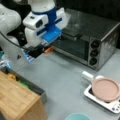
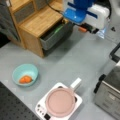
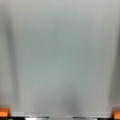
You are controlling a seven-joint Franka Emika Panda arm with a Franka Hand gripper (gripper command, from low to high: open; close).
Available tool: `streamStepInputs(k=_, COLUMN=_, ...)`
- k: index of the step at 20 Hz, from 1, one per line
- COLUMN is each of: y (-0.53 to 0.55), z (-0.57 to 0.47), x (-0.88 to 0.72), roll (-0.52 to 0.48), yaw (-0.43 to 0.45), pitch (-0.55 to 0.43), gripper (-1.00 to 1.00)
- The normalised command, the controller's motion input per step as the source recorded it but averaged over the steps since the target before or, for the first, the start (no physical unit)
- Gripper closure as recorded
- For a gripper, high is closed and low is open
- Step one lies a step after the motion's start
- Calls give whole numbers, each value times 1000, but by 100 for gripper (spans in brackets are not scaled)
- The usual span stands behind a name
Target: Pick up the pan. Place the pan on the table. Pick up the bowl. Place the bowl on the stove.
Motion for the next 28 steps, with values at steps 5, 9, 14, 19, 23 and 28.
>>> streamStepInputs(k=5, y=19, z=1, x=39, roll=59, yaw=100, pitch=36, gripper=-100)
streamStepInputs(k=9, y=102, z=-7, x=171, roll=65, yaw=76, pitch=31, gripper=-100)
streamStepInputs(k=14, y=194, z=-12, x=305, roll=58, yaw=52, pitch=31, gripper=-100)
streamStepInputs(k=19, y=231, z=26, x=432, roll=73, yaw=5, pitch=84, gripper=-100)
streamStepInputs(k=23, y=169, z=51, x=501, roll=74, yaw=-37, pitch=116, gripper=-100)
streamStepInputs(k=28, y=135, z=29, x=542, roll=51, yaw=-106, pitch=157, gripper=-100)
